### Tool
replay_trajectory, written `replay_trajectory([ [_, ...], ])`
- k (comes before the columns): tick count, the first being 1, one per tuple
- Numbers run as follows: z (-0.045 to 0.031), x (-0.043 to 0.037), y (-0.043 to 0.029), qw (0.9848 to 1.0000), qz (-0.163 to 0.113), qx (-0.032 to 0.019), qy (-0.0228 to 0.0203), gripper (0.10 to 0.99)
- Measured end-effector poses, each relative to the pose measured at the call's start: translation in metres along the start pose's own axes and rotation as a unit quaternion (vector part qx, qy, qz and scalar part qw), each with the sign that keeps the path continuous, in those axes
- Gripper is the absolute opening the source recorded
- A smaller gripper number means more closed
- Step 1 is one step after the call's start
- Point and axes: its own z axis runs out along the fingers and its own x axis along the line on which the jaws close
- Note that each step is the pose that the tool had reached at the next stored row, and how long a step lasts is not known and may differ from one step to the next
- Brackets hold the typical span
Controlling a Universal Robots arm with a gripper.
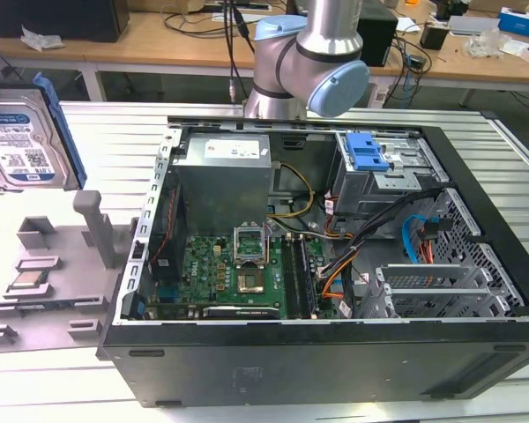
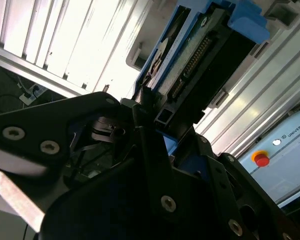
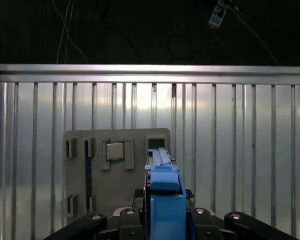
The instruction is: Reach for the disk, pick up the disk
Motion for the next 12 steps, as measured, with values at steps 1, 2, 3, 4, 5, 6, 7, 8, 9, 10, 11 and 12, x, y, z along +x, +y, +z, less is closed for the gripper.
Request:
replay_trajectory([
  [1, -0.0018, 0.0001, 0.0000, 1.0000, 0.000, 0.0000, 0.0000, 0.365],
  [2, -0.0030, 0.0001, 0.0000, 1.0000, 0.000, 0.0000, 0.0000, 0.365],
  [3, -0.0039, 0.0001, 0.0000, 1.0000, 0.000, 0.0000, 0.0000, 0.365],
  [4, -0.0048, 0.0001, 0.0000, 1.0000, 0.000, 0.0000, 0.0000, 0.365],
  [5, -0.0059, 0.0002, 0.0000, 1.0000, 0.000, 0.0000, 0.0000, 0.365],
  [6, -0.0071, 0.0002, 0.0001, 1.0000, 0.000, -0.0001, 0.0000, 0.365],
  [7, -0.0080, 0.0002, 0.0000, 1.0000, 0.000, -0.0001, 0.0000, 0.365],
  [8, -0.0090, 0.0002, 0.0000, 1.0000, 0.000, -0.0001, 0.0000, 0.365],
  [9, -0.0098, 0.0002, 0.0000, 1.0000, 0.000, -0.0001, 0.0000, 0.365],
  [10, -0.0107, 0.0003, 0.0000, 1.0000, 0.000, 0.0000, 0.0000, 0.365],
  [11, -0.0115, 0.0003, -0.0001, 1.0000, 0.000, -0.0001, 0.0000, 0.365],
  [12, -0.0123, 0.0003, 0.0000, 1.0000, 0.000, -0.0001, 0.0000, 0.365],
])
